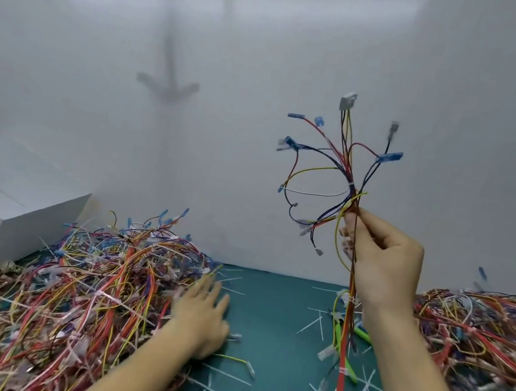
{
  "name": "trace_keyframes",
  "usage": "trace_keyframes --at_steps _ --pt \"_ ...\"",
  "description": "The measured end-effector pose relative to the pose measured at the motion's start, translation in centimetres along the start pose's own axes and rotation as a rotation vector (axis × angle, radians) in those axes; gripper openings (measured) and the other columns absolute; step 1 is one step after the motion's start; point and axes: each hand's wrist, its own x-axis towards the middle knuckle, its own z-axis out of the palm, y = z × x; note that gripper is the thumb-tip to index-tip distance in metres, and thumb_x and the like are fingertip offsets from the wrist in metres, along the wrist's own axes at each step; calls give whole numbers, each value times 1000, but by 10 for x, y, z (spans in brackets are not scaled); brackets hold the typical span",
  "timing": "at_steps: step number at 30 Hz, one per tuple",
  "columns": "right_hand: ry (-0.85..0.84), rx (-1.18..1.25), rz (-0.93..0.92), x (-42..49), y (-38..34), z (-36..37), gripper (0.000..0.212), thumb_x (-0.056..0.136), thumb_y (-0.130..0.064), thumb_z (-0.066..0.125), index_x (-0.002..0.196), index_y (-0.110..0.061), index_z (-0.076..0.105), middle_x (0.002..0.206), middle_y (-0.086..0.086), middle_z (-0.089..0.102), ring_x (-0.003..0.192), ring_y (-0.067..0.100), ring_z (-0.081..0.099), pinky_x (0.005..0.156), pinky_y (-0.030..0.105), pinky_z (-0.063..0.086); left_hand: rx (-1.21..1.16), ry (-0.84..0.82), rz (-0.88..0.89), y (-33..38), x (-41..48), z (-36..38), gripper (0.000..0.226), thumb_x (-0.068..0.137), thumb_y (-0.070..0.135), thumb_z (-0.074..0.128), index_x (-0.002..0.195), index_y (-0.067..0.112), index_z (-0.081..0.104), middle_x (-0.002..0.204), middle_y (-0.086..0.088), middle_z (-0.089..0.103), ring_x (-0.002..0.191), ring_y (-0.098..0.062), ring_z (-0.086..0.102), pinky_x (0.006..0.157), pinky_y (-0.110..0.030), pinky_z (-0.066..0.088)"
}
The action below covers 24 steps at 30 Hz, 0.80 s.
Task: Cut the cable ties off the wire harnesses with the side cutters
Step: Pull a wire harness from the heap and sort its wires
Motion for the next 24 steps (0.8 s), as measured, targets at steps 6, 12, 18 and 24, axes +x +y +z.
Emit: trace_keyframes --at_steps 6,12,18,24 --pt "13 -50 4 -3 -1 -9 39 93 -19 68 74 -53 74 69 -10 72 63 5 55 65 32 49 96 -34 -58 -41 8 8 66 100 40 23 157 24 -7 164 5 -14 151 -29 -12 123 -46 1" --pt "30 -85 12 -2 -4 -23 25 94 -17 67 90 -40 74 68 -9 72 62 6 56 65 33 51 95 -48 -127 -35 5 2 66 103 35 27 157 20 -8 163 5 -16 151 -26 -14 123 -46 6" --pt "12 -64 54 -1 -2 -19 26 94 -15 67 90 -39 74 67 -10 72 63 5 59 67 33 53 91 3 -157 19 -10 -45 43 94 28 41 134 19 54 141 -5 53 130 -28 51 108 -41 31" --pt "-18 -71 78 -7 5 -12 33 93 -14 68 76 -42 75 65 -5 70 63 16 54 68 38 49 -988 392 -155 37 -31 -137 31 86 23 42 101 25 69 104 1 73 96 -29 68 90 -39 53"
